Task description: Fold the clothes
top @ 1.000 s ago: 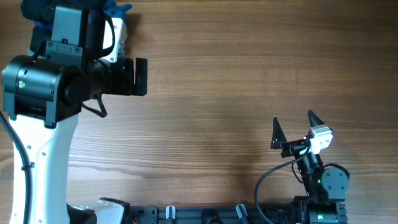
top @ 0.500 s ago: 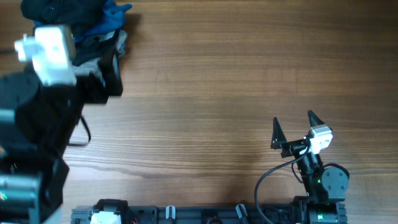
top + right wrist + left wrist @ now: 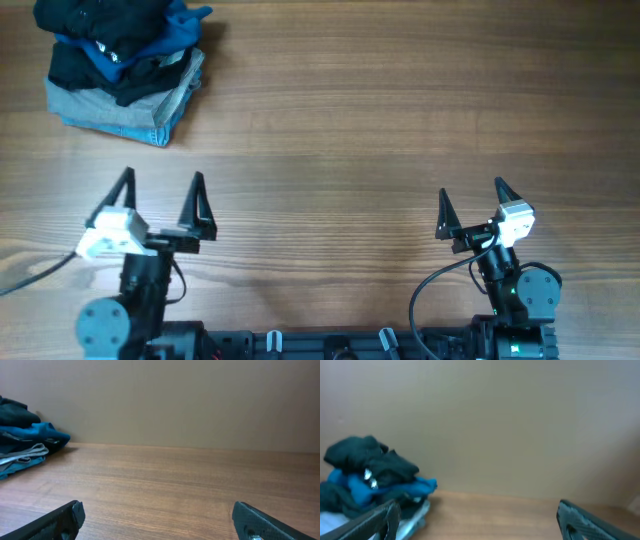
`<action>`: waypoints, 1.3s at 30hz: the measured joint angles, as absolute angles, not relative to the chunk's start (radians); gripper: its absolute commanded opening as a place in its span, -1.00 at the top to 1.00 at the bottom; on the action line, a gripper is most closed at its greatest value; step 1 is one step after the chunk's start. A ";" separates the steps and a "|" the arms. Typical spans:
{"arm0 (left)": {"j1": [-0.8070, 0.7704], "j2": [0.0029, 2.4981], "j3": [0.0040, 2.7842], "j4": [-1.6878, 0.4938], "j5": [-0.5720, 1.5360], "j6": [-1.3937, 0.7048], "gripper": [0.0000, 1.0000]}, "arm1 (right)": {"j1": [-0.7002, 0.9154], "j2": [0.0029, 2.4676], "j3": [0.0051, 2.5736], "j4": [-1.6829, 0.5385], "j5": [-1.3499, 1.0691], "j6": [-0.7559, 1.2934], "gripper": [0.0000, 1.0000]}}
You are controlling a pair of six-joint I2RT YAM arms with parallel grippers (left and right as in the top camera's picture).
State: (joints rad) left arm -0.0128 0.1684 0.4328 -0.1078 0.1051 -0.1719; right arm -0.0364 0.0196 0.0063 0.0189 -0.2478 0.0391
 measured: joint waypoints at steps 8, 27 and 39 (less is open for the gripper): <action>-0.013 0.014 0.036 0.364 0.107 -0.209 -1.00 | -0.037 0.020 0.006 0.019 -0.248 0.039 -0.99; -0.013 0.015 0.007 -0.057 0.105 -0.216 -1.00 | -0.037 0.020 0.006 0.019 -0.248 0.039 -1.00; -0.013 0.016 0.007 -0.057 0.105 -0.216 -1.00 | -0.037 0.020 0.006 0.019 -0.248 0.039 -0.99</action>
State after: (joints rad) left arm -0.0128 0.0158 0.0067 -0.0570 0.1051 -0.2157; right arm -0.0368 0.0196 0.0063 0.0189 -0.2478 0.0391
